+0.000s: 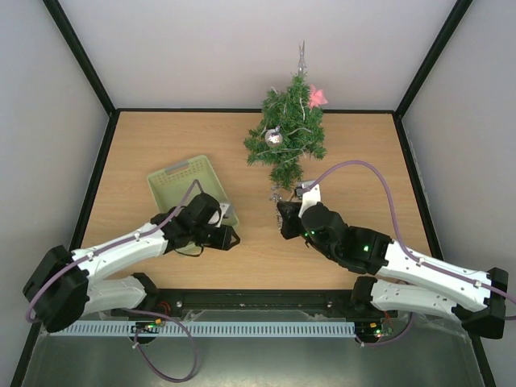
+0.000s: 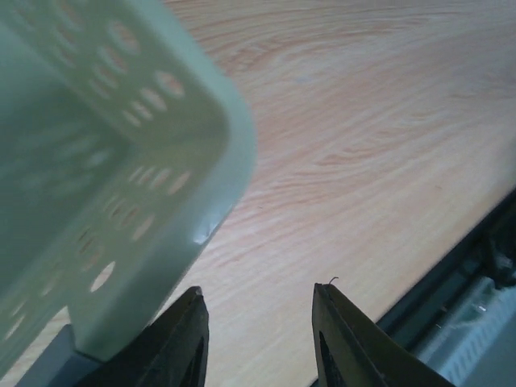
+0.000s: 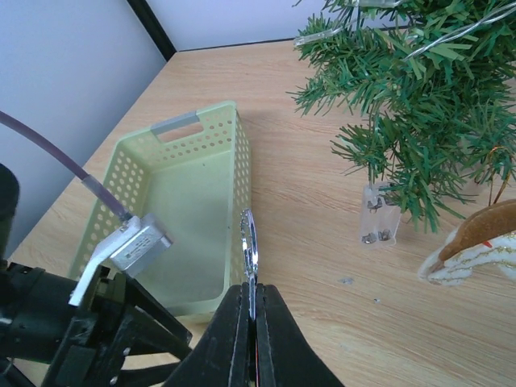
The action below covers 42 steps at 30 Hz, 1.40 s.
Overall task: Decorate the small christmas tree
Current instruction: Pick up the decoration item from the storage box.
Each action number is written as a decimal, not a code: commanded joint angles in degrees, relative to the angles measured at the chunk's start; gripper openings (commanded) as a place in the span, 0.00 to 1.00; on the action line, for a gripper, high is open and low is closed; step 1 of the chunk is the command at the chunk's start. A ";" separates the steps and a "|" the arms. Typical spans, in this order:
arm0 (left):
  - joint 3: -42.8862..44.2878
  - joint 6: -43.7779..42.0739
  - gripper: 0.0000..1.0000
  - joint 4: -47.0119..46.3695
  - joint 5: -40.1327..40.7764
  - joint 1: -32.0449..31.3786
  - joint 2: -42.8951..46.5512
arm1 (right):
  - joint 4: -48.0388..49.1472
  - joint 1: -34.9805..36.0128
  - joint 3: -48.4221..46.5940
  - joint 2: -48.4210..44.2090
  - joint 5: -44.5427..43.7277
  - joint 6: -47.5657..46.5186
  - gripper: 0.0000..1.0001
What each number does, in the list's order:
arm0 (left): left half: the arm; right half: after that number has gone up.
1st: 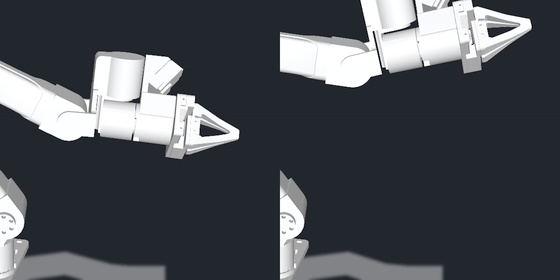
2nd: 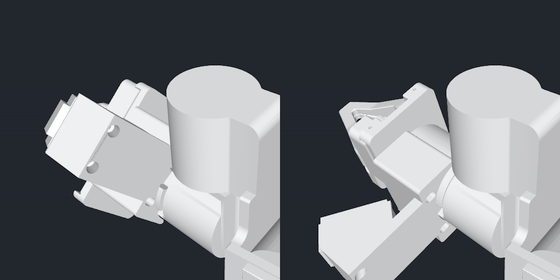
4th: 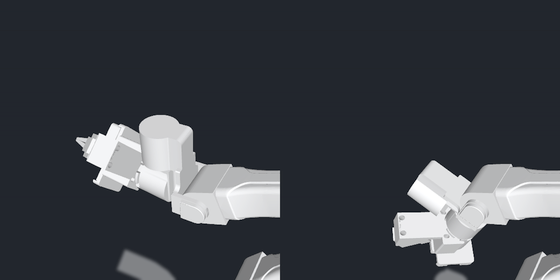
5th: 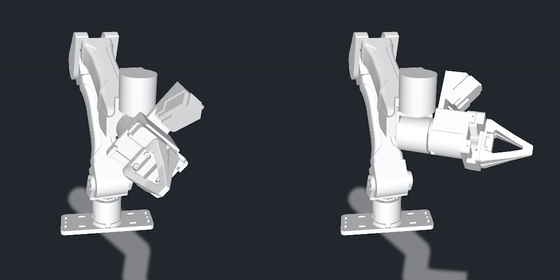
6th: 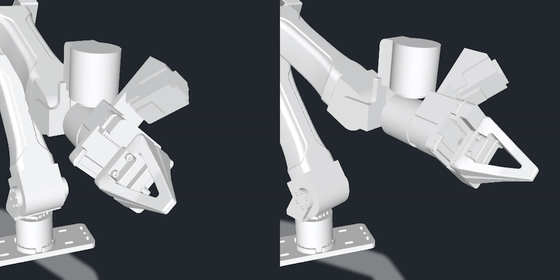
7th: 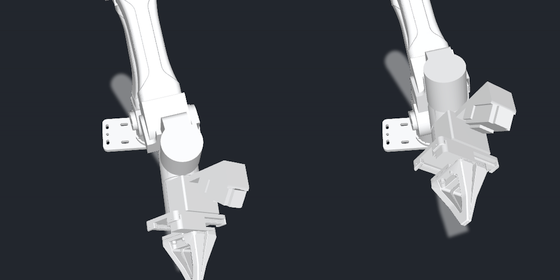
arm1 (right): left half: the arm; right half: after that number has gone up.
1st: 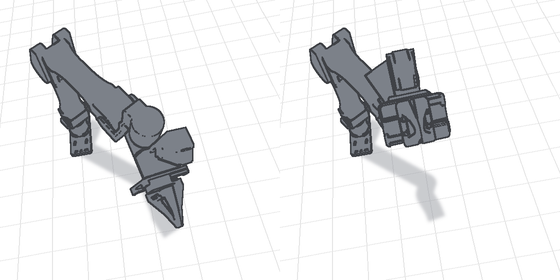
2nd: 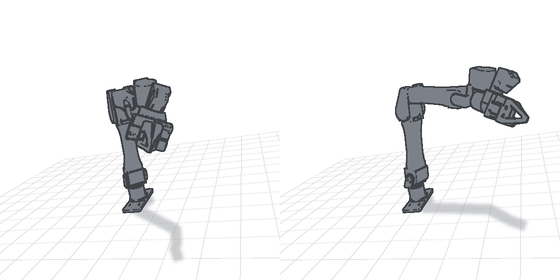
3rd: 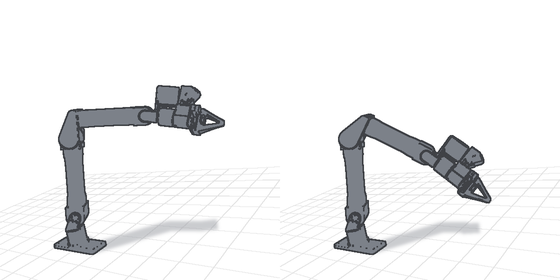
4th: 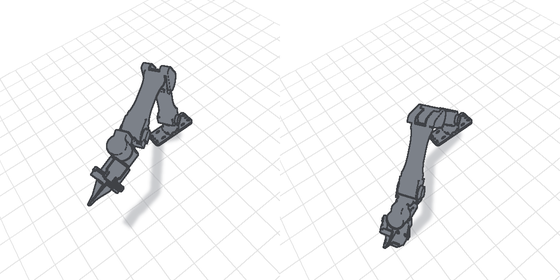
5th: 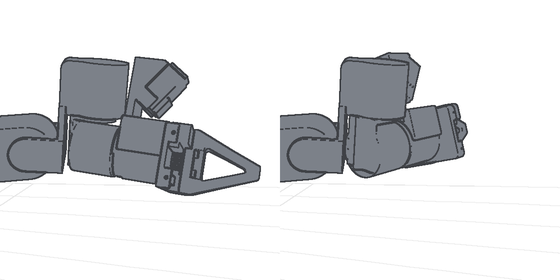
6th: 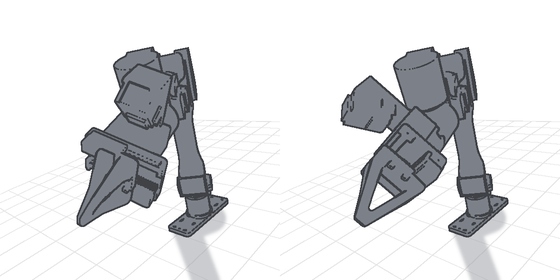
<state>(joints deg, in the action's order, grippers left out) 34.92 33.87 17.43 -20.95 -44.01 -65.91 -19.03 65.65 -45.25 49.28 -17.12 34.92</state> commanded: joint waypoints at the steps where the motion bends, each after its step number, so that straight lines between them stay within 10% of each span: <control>1: 0.77 -1.80 0.37 1.24 9.30 1.85 -2.90 | -1.68 0.18 -0.88 -1.81 -2.76 -1.52 0.02; 12: 1.59 -4.61 0.42 0.88 9.09 15.27 -1.54 | -0.91 0.15 0.93 -3.26 3.53 -9.22 0.02; 24: 8.43 -9.24 0.53 -11.18 -31.34 11.06 10.06 | -2.28 0.18 0.40 -1.91 27.06 -17.87 0.02; 42: 4.30 -13.95 0.38 -16.40 -42.39 1.97 16.21 | 4.80 0.23 1.64 -3.57 43.83 -17.01 0.02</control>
<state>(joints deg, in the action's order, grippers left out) 40.66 21.82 2.48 -59.94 -41.63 -51.42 -17.04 65.65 -44.16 47.46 24.10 17.76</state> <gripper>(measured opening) 0.391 0.017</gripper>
